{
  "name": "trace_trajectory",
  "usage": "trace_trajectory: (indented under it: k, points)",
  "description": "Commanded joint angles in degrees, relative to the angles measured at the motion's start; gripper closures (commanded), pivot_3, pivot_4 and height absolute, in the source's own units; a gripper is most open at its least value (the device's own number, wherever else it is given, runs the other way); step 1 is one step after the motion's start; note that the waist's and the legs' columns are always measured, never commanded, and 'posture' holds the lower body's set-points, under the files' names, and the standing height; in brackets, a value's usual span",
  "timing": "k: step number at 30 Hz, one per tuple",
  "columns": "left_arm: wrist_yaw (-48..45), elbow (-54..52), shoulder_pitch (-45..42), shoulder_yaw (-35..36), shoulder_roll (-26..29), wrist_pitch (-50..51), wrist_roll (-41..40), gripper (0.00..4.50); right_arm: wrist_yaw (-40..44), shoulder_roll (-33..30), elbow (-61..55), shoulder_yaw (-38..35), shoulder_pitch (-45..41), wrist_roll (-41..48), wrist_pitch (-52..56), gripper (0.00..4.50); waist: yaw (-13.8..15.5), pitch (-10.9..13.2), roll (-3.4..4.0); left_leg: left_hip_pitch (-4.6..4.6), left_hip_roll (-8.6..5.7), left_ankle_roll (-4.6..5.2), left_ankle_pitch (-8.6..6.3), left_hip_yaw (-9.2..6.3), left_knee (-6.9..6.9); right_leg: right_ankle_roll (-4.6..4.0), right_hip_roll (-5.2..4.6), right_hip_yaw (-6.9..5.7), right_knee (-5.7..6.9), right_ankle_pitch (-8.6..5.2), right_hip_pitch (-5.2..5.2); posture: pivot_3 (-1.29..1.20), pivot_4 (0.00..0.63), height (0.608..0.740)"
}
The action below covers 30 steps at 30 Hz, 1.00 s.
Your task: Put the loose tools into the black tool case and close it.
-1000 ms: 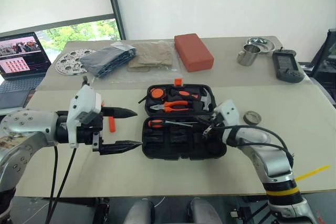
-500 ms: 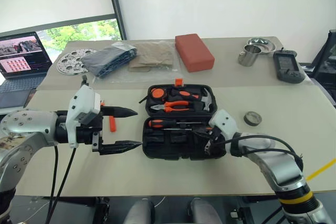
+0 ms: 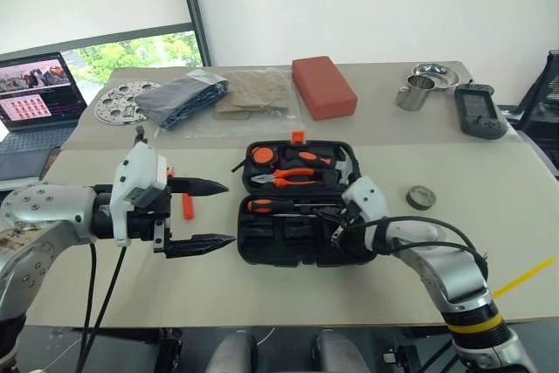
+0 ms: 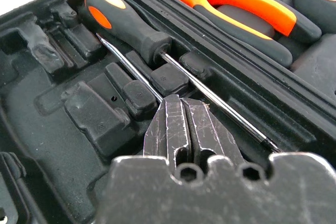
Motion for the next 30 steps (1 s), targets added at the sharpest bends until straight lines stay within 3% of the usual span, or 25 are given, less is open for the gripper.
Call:
trace_trajectory:
  k: [1, 4, 7, 16, 23, 25, 28, 30]
  points:
    - [4.0, 0.9, 2.0, 3.3, -1.6, -0.7, 1.4, 0.0, 2.1, 1.2, -0.5, -2.7, -0.4, 2.5, -4.4, 4.48, 0.0, 0.0, 0.0, 0.0, 0.01, 0.0, 0.0, 0.0, 0.0, 0.0, 0.01, 0.0, 0.01, 0.0, -0.01, 0.0, 0.15, 0.707]
    - [11.3, 3.0, 4.1, 3.6, -3.9, -1.0, 6.7, 0.0, 5.9, 1.7, -1.0, -6.7, -1.4, 6.3, -9.4, 4.48, -0.1, 0.0, 0.01, -0.01, 0.01, 0.0, 0.0, -0.02, -0.01, 0.0, 0.02, 0.01, 0.02, 0.0, -0.03, 0.0, 0.15, 0.707]
    - [22.8, 4.6, 3.1, 1.6, -8.7, 0.9, 12.1, 0.0, 10.3, -1.3, -0.3, -9.4, -1.2, 8.3, -11.2, 3.77, 0.0, 0.0, 0.0, -0.01, 0.01, 0.0, 0.0, -0.04, 0.0, 0.0, 0.04, -0.01, 0.02, 0.0, -0.02, 0.0, 0.15, 0.707]
    - [57.4, 2.8, -2.7, -11.1, -33.2, 9.4, 28.1, 0.0, 21.0, -10.5, 1.4, -20.2, 1.7, 14.7, -15.6, 0.75, 1.1, -0.1, -0.13, -0.08, -0.08, 0.0, 0.0, -0.05, 0.08, -0.02, -0.11, 0.03, -0.04, 0.04, 0.07, 0.0, 0.15, 0.707]
    - [62.5, 7.2, -2.9, -9.8, -37.0, 11.5, 33.4, 0.0, 25.8, -13.2, 4.7, -26.3, 4.4, 17.0, -20.2, 0.75, 0.5, 0.0, -0.17, -0.02, 0.01, 0.0, 0.0, -0.04, 0.01, -0.07, 0.19, 0.07, 0.06, 0.06, 0.08, 0.0, 0.15, 0.707]
    - [63.0, 9.2, -3.0, -10.7, -37.5, 11.8, 34.5, 0.0, 32.4, -14.6, 7.3, -29.4, 6.1, 20.4, -22.1, 0.75, 0.6, -0.1, -0.15, -0.03, 0.0, -0.01, 0.01, -0.03, 0.04, -0.11, 0.19, 0.06, 0.06, 0.08, 0.08, 0.0, 0.15, 0.707]
    - [63.8, 10.2, -3.4, -11.1, -39.0, 11.9, 35.6, 0.0, 36.0, -17.1, 10.5, -32.1, 7.3, 23.2, -20.4, 0.75, 0.9, -0.1, -0.16, -0.05, -0.06, -0.02, 0.01, -0.01, 0.15, -0.11, 0.06, 0.05, 0.04, 0.09, 0.12, 0.0, 0.15, 0.707]
    - [64.2, 10.4, -3.6, -11.1, -39.8, 12.1, 36.3, 0.0, 38.5, -18.4, 12.2, -32.9, 7.9, 23.1, -21.9, 0.34, 1.1, 0.0, -0.16, -0.05, -0.1, -0.02, 0.01, 0.01, 0.18, -0.08, -0.07, 0.08, 0.01, 0.1, 0.16, 0.0, 0.15, 0.707]
